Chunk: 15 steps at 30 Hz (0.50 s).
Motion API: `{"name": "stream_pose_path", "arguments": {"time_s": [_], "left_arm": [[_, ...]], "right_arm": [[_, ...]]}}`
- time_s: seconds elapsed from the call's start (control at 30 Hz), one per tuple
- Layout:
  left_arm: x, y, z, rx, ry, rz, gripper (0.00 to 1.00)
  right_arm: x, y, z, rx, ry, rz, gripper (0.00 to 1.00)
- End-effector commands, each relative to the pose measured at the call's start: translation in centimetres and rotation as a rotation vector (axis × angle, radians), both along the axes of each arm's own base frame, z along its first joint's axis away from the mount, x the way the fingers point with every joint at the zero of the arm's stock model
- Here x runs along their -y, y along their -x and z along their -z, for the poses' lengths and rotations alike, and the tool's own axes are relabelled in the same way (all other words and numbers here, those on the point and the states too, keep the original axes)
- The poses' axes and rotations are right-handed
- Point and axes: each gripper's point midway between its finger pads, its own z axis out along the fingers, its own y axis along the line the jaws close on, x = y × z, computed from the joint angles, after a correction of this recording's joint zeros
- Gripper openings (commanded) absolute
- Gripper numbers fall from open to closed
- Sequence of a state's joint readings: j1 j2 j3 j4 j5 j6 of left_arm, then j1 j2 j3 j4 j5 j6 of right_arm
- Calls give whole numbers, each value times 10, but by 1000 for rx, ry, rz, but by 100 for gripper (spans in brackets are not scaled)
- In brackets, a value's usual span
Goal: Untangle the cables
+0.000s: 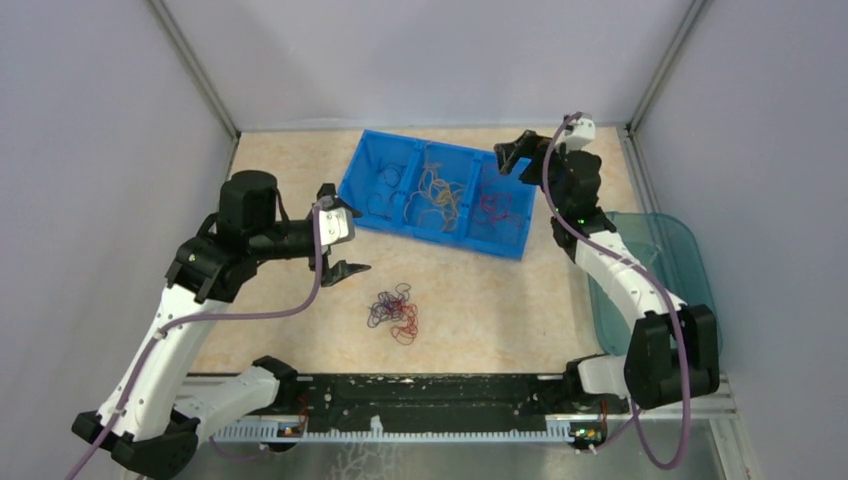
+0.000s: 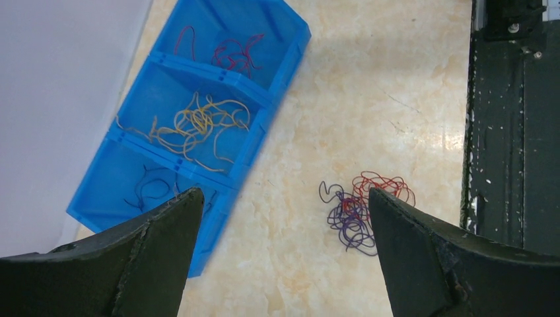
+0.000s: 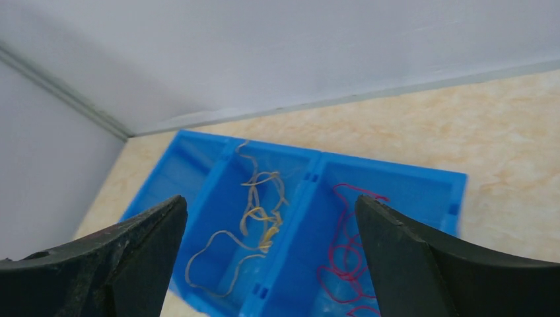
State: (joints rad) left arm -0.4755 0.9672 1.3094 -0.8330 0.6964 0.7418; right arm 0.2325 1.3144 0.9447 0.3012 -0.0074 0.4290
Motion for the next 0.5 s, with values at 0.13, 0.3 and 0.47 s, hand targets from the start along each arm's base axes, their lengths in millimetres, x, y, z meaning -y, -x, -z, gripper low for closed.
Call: {"name": "stream_pose_path", "arguments": {"time_s": [0.13,0.3,0.47], "left_arm": [[-9,-9,45,-44,-78,-38,100],[-22,-2,107,-17,-225,53,95],[-34,6,176,46,-400,227,81]], "right_arm": [[-134,81,9,66,93,-558,94],[-155,117,52,-21,-25,-667,78],[-140,121,68,-61,-38,-590,74]]}}
